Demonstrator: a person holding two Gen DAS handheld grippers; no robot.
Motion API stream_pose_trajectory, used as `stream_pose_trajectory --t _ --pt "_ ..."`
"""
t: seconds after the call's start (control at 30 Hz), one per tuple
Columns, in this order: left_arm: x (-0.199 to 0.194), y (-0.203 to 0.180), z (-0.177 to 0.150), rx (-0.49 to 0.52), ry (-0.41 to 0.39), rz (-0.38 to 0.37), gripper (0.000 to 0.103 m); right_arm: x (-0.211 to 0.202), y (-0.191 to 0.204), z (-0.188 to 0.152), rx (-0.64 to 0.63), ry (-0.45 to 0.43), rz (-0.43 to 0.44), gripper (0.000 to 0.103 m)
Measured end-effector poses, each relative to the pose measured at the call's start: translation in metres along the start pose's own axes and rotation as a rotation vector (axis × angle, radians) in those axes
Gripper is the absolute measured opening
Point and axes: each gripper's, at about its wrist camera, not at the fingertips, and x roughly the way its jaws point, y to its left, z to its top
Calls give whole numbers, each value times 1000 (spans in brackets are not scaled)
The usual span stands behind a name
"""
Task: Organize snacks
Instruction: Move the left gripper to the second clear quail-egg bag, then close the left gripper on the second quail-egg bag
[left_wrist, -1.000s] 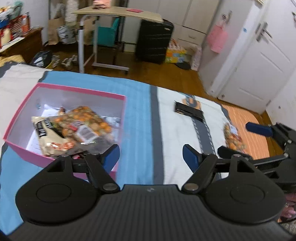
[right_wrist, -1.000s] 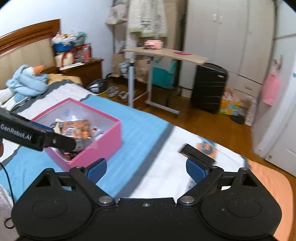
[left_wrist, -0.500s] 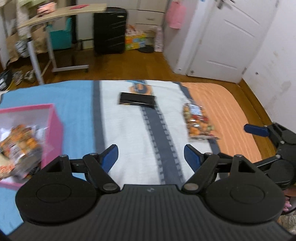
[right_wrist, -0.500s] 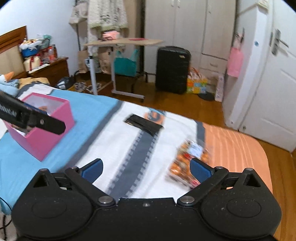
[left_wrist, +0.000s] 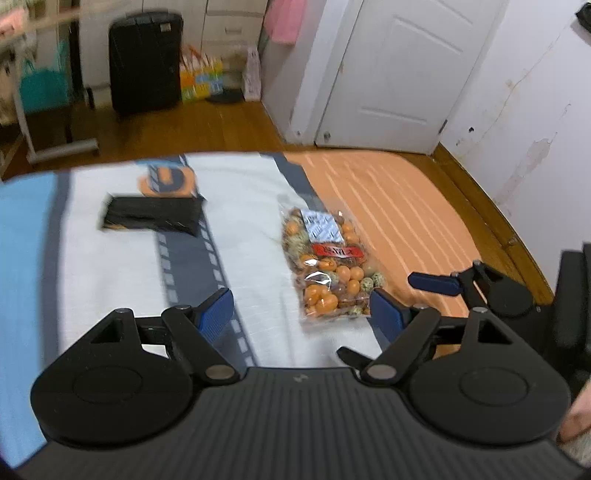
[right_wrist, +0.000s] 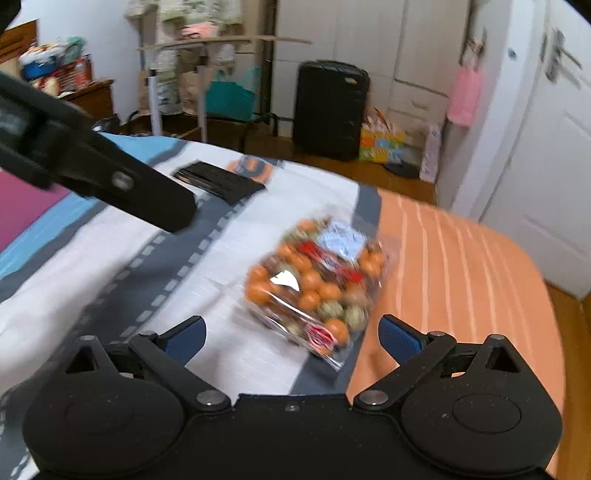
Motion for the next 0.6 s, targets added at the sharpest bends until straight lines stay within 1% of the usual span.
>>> stream_pose_trajectory --t 0.07,0.13,0.17,0.2,0.27,0.3,0.33,0.37,0.43,0.47,0.53,0.6 --pt "27 2 1 -22 20 -16 78 11 -6 -6 22 4 11 101" --pt "47 6 -1 -54 5 -73 78 22 -13 -10 46 12 11 101" --pt "57 9 -1 -79 4 -90 78 26 -16 -11 59 12 8 101" --pt "63 11 -1 -101 9 -90 77 29 -19 -11 74 0 14 101" --pt "75 12 -1 -120 11 -90 77 32 -23 -13 82 -47 68 101" --pt "79 11 -2 -119 5 -91 75 35 -24 -13 78 -53 92 101" --pt "83 11 -2 -113 5 -97 69 40 -24 -13 74 -47 96 101" --pt "88 10 -2 -110 14 -104 57 44 -24 -12 72 -42 93 101" --pt "97 10 -3 -129 31 -141 52 50 -22 -12 57 -60 95 102" --pt "97 10 -4 -138 25 -141 52 53 -22 -10 60 -56 99 101" --pt "97 11 -4 -144 13 -139 51 53 -21 -9 75 -63 88 97" --pt "95 12 -5 -151 20 -142 51 49 -19 -10 70 -68 81 93"
